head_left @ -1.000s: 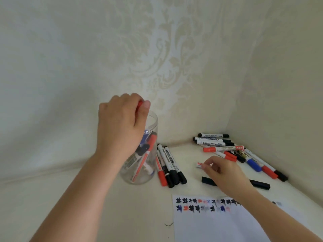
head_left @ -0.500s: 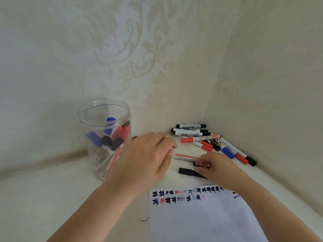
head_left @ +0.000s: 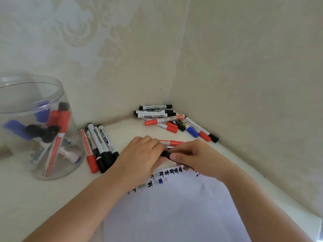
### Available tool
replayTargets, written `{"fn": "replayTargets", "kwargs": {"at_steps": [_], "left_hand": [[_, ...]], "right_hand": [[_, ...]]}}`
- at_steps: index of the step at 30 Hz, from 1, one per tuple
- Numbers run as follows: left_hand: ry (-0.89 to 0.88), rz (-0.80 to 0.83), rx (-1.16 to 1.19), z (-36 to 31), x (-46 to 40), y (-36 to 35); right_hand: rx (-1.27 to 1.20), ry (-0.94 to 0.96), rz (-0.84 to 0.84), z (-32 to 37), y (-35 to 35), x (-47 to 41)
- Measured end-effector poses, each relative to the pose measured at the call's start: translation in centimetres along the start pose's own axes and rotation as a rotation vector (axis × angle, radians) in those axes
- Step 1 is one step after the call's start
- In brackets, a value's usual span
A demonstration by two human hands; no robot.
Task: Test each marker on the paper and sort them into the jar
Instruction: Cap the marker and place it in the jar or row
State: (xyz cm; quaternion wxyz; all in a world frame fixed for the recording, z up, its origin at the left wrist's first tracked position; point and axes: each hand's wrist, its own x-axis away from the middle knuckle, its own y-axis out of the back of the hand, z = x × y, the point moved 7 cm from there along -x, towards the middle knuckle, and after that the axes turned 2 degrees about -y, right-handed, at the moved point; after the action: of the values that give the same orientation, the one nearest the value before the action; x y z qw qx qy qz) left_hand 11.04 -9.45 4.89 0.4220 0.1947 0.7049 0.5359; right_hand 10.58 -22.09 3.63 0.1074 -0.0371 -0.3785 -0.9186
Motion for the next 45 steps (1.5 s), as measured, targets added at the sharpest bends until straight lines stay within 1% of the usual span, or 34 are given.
{"fn": "replayTargets", "kwargs": {"at_steps": [2, 4, 5, 6, 7, 9, 11, 12, 15, 17, 19, 21, 23, 25, 27, 28, 31, 32, 39, 42, 45], "left_hand": [[0.026, 0.023, 0.111, 0.4, 0.3, -0.6], [0.122, 0.006, 0.291, 1.2, 0.7, -0.6], [0.159, -0.005, 0.374, 1.4, 0.9, -0.5], [0.175, -0.017, 0.439, 1.5, 1.0, -0.5], [0.174, -0.023, 0.483, 1.2, 1.0, -0.4], [0.124, -0.016, 0.488, 0.0, 1.0, -0.3], [0.102, -0.013, 0.470, -1.0, 1.0, 0.0], [0.107, -0.009, 0.464, -1.1, 0.9, 0.1], [0.090, -0.008, 0.469, -1.1, 0.8, 0.1], [0.111, -0.005, 0.481, -0.8, 0.8, -0.3], [0.169, 0.064, 0.438, -0.1, 1.3, -1.3], [0.188, 0.156, 0.347, 0.5, 2.0, -2.2], [0.150, 0.227, 0.298, 0.7, 2.4, -3.0], [0.100, 0.265, 0.268, 0.5, 2.5, -3.5], [0.079, 0.286, 0.279, 0.5, 2.6, -3.9], [0.075, 0.290, 0.297, 0.6, 2.6, -3.9], [0.076, 0.300, 0.343, 0.7, 2.7, -4.0], [0.080, 0.302, 0.354, 0.7, 2.7, -4.0], [0.085, 0.308, 0.388, 0.4, 2.6, -3.9], [0.093, 0.311, 0.412, 0.4, 2.5, -3.9], [0.098, 0.308, 0.427, 0.5, 2.6, -4.0]], "right_hand": [[-0.354, -0.001, 0.111, -0.6, 0.2, 0.6], [-0.748, 0.077, 0.263, -0.5, 0.3, 1.3], [-0.873, 0.120, 0.319, -0.3, 0.3, 1.6], [-0.914, 0.168, 0.342, 0.0, 0.0, 1.7], [-0.888, 0.206, 0.317, 0.3, -0.4, 1.6], [-0.778, 0.233, 0.140, 0.7, -1.4, 0.9], [-0.777, 0.212, -0.007, 1.0, -2.1, 0.5], [-0.798, 0.207, -0.040, 1.1, -2.2, 0.5], [-0.765, 0.189, -0.077, 1.5, -1.6, 1.0], [-0.726, 0.135, -0.100, 1.4, -0.5, 1.2], [-0.676, 0.059, -0.138, 0.9, 0.8, 1.2], [-0.545, -0.052, -0.189, 0.1, 1.6, 1.0], [-0.418, -0.183, -0.209, -1.0, 1.0, 0.8], [-0.370, -0.240, -0.153, -1.5, -0.8, 0.8], [-0.367, -0.204, -0.113, -1.4, -2.6, 0.9], [-0.366, -0.173, -0.139, -1.4, -3.1, 1.0], [-0.350, -0.093, -0.306, -1.7, -3.2, 1.2], [-0.348, -0.075, -0.335, -1.7, -3.2, 1.2], [-0.346, -0.008, -0.358, -1.4, -3.4, 0.9], [-0.305, 0.035, -0.361, -1.2, -3.6, 1.0], [-0.297, 0.033, -0.389, -1.4, -3.2, 1.1]]}}
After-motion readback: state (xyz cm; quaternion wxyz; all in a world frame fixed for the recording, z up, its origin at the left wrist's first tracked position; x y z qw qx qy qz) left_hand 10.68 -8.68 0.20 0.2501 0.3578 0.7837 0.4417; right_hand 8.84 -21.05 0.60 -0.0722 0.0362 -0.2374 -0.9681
